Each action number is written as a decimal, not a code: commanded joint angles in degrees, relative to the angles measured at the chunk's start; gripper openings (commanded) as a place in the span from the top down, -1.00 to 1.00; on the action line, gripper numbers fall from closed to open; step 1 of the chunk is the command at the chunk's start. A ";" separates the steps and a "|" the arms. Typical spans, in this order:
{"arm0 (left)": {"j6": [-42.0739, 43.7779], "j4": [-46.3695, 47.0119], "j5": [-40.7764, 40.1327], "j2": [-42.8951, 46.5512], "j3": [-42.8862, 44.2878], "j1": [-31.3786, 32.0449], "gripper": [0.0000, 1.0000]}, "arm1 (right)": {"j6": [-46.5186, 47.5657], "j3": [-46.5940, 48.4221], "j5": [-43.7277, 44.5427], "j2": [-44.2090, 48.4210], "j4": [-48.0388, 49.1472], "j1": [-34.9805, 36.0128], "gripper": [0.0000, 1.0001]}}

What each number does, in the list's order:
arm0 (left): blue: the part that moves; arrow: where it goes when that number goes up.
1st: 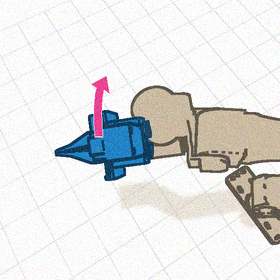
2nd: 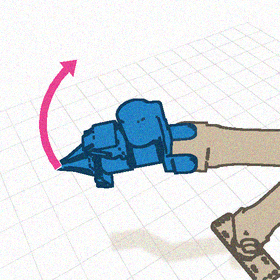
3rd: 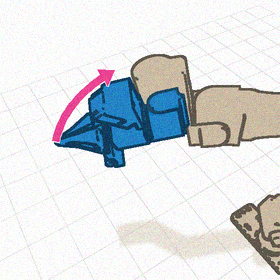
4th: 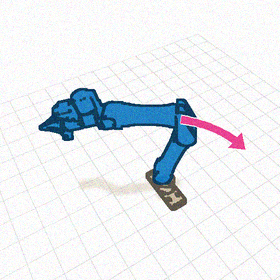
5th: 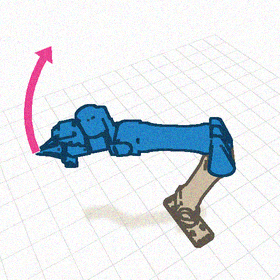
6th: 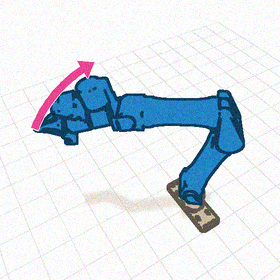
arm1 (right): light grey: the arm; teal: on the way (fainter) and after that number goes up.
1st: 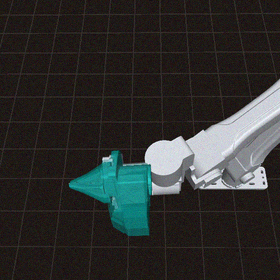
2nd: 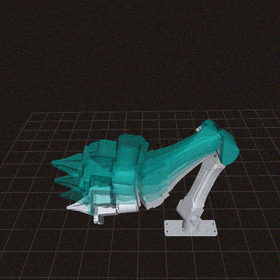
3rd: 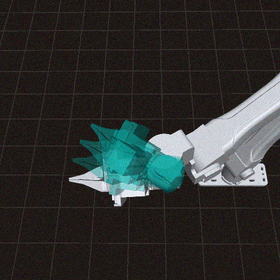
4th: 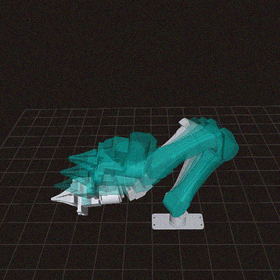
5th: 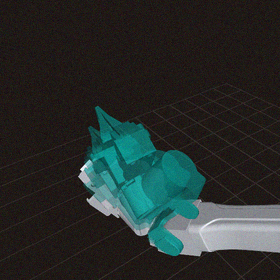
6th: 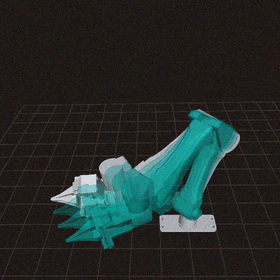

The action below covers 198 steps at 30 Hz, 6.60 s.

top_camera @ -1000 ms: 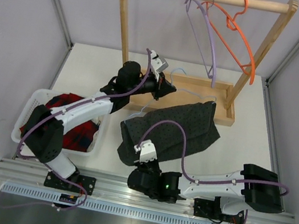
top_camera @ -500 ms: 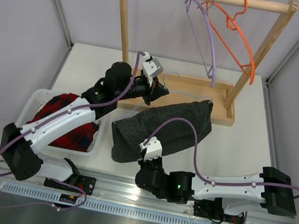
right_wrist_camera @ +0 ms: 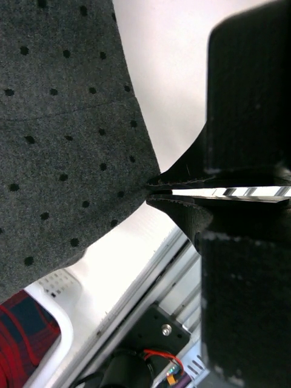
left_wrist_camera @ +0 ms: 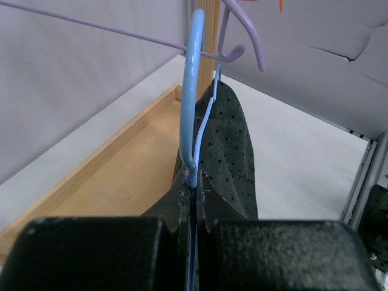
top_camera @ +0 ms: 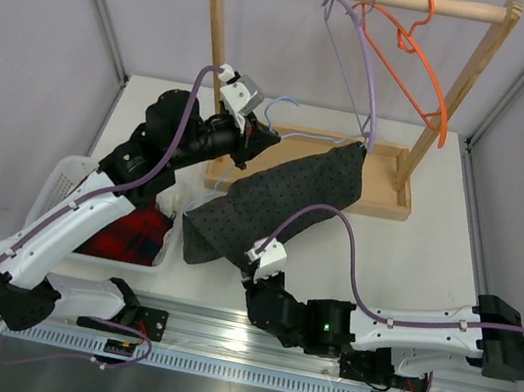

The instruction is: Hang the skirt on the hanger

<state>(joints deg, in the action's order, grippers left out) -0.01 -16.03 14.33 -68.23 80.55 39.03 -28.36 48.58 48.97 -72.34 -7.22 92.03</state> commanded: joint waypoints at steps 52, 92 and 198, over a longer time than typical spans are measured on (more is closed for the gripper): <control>1.77 -10.42 -1.15 13.30 3.65 4.57 1.00 | 0.50 3.99 -68.13 25.49 -3.59 -65.48 -0.09; -1.66 -6.12 -12.65 11.36 8.48 4.22 1.00 | 0.23 -3.66 -63.03 32.70 -7.10 -66.72 1.00; -8.16 3.02 -31.91 -30.57 44.26 -15.30 0.52 | 3.57 18.66 -63.91 23.29 -13.34 -67.95 -0.02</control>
<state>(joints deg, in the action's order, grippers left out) -8.40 -17.37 -16.97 -103.79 125.47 24.08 -24.86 67.24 -14.46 -49.54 -23.09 24.40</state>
